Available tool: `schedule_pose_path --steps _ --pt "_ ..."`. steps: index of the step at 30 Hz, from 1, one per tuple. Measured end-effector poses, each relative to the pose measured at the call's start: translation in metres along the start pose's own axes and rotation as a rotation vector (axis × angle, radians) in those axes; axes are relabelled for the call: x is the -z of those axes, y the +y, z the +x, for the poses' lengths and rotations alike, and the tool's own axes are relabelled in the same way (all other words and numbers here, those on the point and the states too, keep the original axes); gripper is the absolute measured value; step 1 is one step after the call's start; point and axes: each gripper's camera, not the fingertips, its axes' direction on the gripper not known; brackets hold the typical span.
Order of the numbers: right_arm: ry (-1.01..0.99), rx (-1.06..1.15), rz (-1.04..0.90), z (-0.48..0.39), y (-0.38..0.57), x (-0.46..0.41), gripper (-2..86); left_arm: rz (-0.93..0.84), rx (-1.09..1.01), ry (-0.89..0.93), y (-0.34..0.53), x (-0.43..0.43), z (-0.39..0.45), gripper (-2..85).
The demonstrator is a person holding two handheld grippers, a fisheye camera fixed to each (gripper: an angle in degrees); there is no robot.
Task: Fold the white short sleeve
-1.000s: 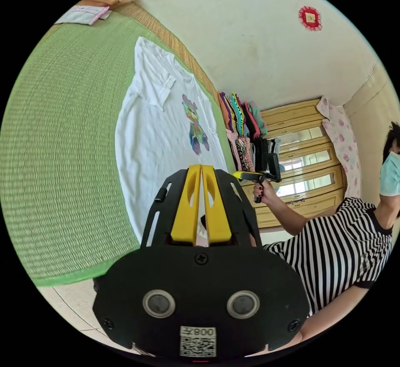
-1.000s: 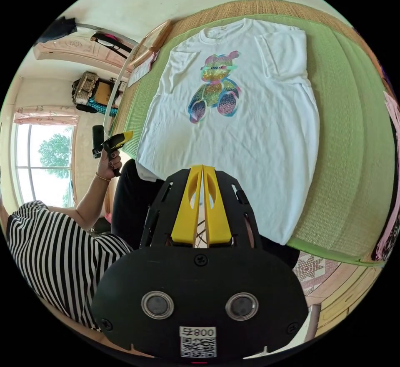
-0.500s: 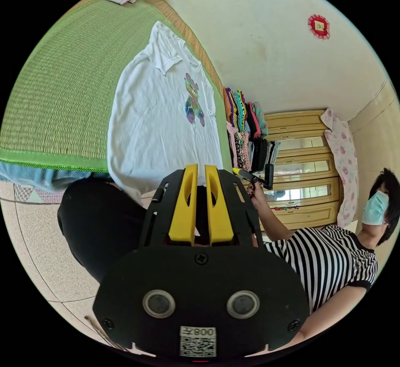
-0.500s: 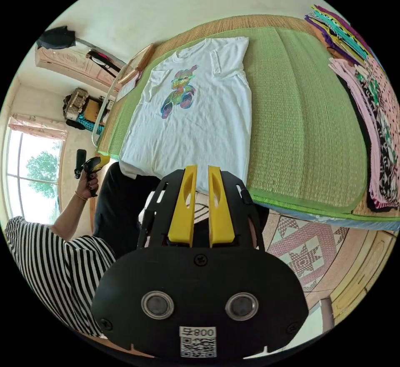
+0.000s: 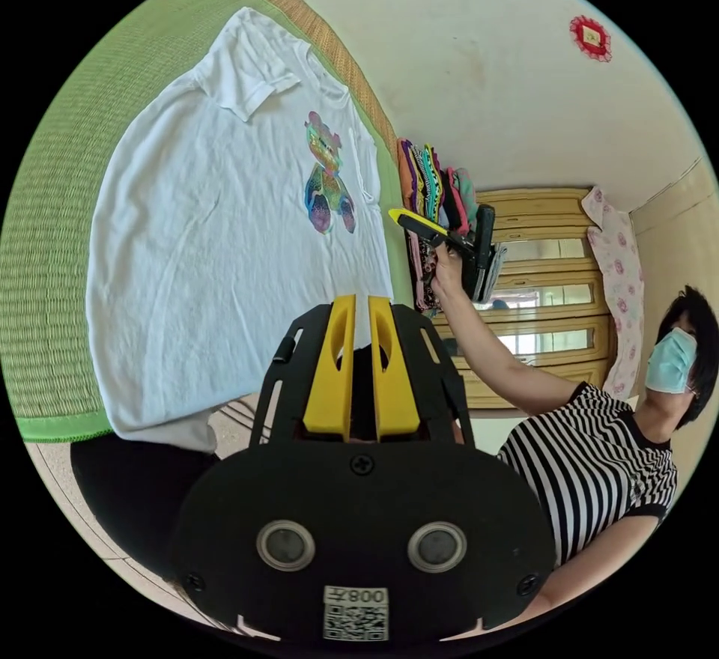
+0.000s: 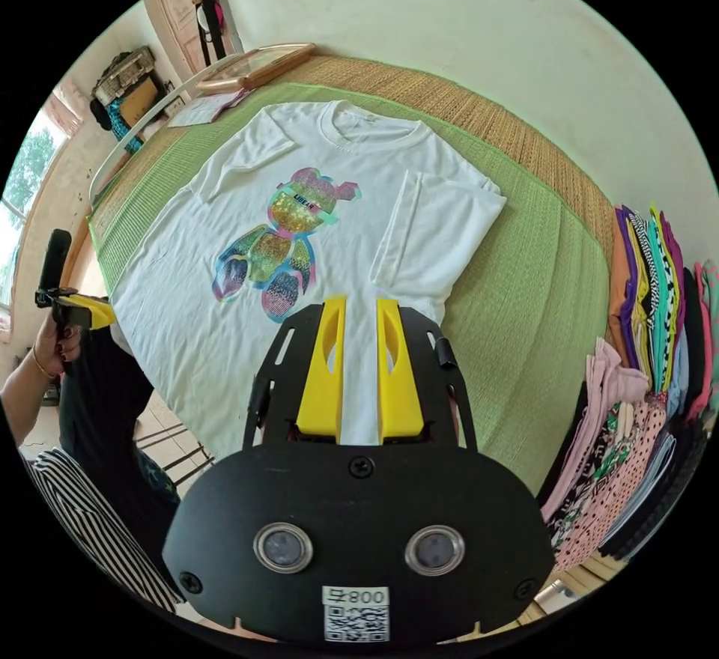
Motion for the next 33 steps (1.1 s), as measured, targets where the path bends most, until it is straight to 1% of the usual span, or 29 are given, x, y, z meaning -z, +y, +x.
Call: schedule_pose_path --steps 4,8,11,13,15,19,21,23,26,28,29,30,33 --pt "0.026 0.038 -0.044 0.000 -0.013 -0.025 7.2 -0.018 0.021 0.002 -0.005 -0.010 -0.010 3.0" --pt "0.088 0.065 -0.059 -0.002 -0.012 -0.042 5.3 -0.032 0.045 0.001 -0.007 -0.022 -0.022 2.7" --pt "0.069 0.060 -0.050 0.002 -0.007 -0.043 4.1 -0.027 0.053 -0.026 -0.007 -0.029 -0.026 2.2" --pt "0.058 0.065 -0.034 0.002 -0.002 -0.040 3.5 0.000 0.042 -0.064 -0.005 -0.028 -0.024 1.6" --pt "0.075 0.091 -0.008 0.001 0.007 -0.034 3.0 0.034 0.013 -0.156 -0.004 -0.025 -0.018 1.0" --pt "0.086 0.111 -0.009 0.005 0.023 -0.038 2.9 0.047 -0.001 -0.318 -0.003 -0.025 -0.015 0.4" --pt "0.049 0.093 -0.029 0.013 0.030 -0.047 3.3 0.019 0.035 -0.415 -0.002 -0.030 -0.022 0.2" --pt "0.036 0.077 -0.030 0.019 0.032 -0.047 3.8 0.002 0.052 -0.410 0.000 -0.033 -0.027 0.1" --pt "-0.012 0.040 -0.033 0.032 0.034 -0.045 5.1 0.053 0.047 -0.408 0.005 -0.028 -0.025 0.1" --pt "-0.077 0.006 -0.062 0.044 0.035 -0.049 6.3 0.031 0.066 -0.428 0.007 -0.030 -0.030 0.1" --pt "-0.140 -0.025 -0.089 0.054 0.037 -0.053 7.4 0.025 0.070 -0.408 0.007 -0.029 -0.033 0.2" --pt "-0.204 -0.073 -0.079 0.065 0.043 -0.051 8.3 0.036 0.086 -0.394 0.009 -0.025 -0.034 0.3" --pt "-0.293 -0.185 -0.013 0.089 0.071 -0.033 9.3 0.072 0.067 -0.381 0.020 -0.010 -0.028 0.5"
